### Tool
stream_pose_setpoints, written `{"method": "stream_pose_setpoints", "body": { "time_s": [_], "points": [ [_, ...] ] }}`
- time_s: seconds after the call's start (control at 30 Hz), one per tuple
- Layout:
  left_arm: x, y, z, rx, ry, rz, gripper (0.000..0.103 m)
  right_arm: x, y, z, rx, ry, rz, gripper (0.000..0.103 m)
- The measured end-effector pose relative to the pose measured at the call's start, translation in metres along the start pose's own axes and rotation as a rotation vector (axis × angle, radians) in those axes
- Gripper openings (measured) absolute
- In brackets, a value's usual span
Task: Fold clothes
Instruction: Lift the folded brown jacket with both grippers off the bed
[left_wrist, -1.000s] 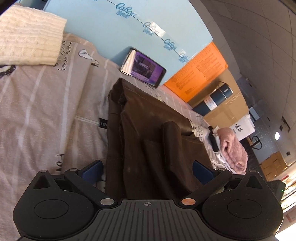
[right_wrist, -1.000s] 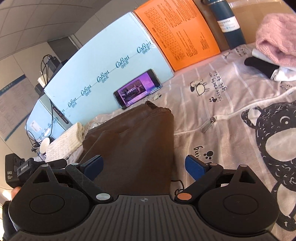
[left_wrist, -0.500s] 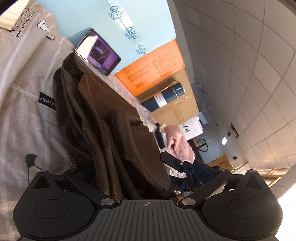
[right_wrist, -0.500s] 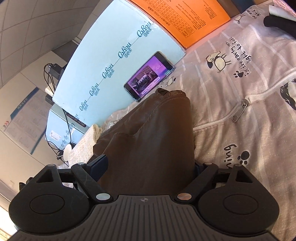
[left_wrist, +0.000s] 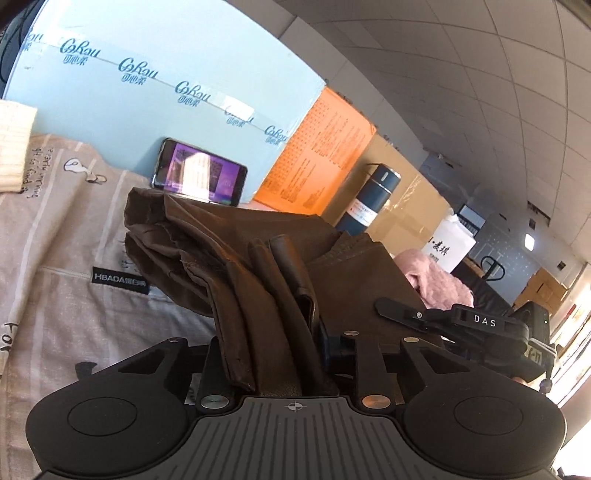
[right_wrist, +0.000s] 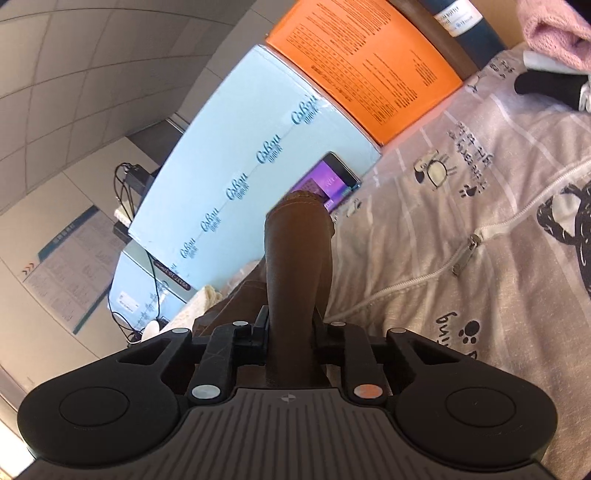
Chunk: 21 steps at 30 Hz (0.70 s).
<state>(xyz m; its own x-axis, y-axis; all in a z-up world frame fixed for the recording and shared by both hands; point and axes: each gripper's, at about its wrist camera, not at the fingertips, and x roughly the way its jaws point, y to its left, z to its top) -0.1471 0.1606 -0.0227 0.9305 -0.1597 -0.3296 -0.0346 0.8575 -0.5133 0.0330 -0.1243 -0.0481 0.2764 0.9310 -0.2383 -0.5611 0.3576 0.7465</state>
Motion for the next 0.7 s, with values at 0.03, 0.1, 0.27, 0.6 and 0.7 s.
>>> {"method": "stream_pose_setpoints", "body": {
  "time_s": [0.03, 0.1, 0.27, 0.6, 0.7],
  "points": [
    [0.000, -0.006, 0.002, 0.015, -0.007, -0.009, 0.023, -0.005, 0.002, 0.001, -0.005, -0.015, 0.010, 0.016],
    [0.001, -0.019, 0.007, 0.046, -0.022, -0.028, 0.023, -0.018, 0.005, 0.005, -0.009, -0.051, 0.030, 0.016],
    [0.023, -0.058, 0.026, 0.148, -0.043, -0.095, 0.023, -0.060, 0.004, 0.024, -0.040, -0.177, 0.050, 0.016],
    [0.143, -0.154, 0.062, 0.335, -0.065, -0.261, 0.023, -0.144, -0.039, 0.081, -0.058, -0.498, -0.073, 0.016],
    [0.184, -0.184, 0.069, 0.373, -0.079, -0.312, 0.023, -0.160, -0.050, 0.106, -0.092, -0.608, -0.152, 0.016]
  ]
}}
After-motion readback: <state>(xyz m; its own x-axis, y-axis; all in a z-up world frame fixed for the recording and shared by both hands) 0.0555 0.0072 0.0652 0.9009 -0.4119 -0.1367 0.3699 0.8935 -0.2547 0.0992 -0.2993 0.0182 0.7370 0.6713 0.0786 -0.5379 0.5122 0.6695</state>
